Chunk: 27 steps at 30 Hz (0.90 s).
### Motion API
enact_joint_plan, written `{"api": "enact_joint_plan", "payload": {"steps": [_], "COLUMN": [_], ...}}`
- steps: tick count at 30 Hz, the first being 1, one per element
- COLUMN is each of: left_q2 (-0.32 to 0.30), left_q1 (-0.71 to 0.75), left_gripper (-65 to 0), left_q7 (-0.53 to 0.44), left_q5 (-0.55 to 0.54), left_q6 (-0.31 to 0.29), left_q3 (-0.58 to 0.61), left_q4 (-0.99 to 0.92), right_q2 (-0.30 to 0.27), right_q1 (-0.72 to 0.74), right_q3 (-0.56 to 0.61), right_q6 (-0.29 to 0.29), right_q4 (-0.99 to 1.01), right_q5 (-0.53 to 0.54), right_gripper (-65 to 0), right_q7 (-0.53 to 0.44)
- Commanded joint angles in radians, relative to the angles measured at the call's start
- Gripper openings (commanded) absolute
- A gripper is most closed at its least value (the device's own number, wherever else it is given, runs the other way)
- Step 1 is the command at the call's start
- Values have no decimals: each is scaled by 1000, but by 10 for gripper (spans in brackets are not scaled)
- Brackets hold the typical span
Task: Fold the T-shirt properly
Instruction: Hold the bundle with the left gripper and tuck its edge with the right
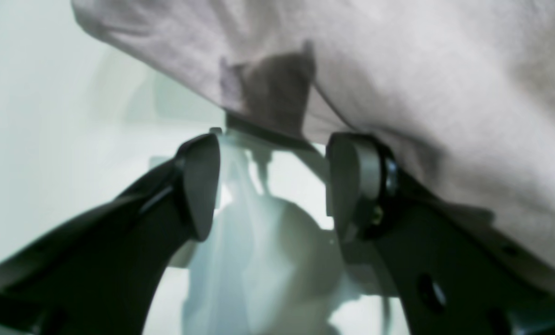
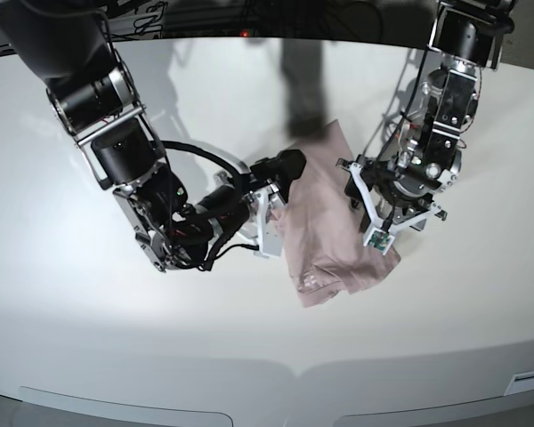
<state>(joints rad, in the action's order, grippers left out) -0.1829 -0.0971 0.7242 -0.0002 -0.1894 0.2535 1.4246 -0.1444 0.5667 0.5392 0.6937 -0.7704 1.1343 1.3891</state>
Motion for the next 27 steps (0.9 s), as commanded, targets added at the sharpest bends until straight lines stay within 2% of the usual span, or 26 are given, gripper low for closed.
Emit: {"api": "enact_joint_plan", "payload": {"steps": [1,6,10,17,21,23,27], "left_q2": [-3,-3,-3,-3,-3,-4,-3], "left_q1": [-19,-21,-23,-22,-22,-22,-23], "left_gripper": [-281,-281,-281,-281,-281,-281,-281], "left_q7": [-23,-42,-41,-38,-38,-38,-38], "left_q5": [-7,-7,13,26,26,27,27], "left_q6": [3,3,3,3,3,3,3], "left_q3": [-4,-4,-4,-4,-4,-4,-4], "left_q4": [13,13,13,13,13,13,13], "right_q2": [1,1,-6,-75,-89,-89,-88], "right_q1": [20,14,15,28,37,36,37], "right_q3": [0,0,0,-4,-4,-4,-4], "right_q6": [4,4,4,4,4,4,4], "right_q4": [-10,-11,-11,-11,-48,-88,-194], "right_q5": [21,82,50,33,45,18,-105], "right_gripper": [-258,-258,-258,-258,-258,-258,-258], "right_q7": [7,7,7,7,-15,-34,-154]}}
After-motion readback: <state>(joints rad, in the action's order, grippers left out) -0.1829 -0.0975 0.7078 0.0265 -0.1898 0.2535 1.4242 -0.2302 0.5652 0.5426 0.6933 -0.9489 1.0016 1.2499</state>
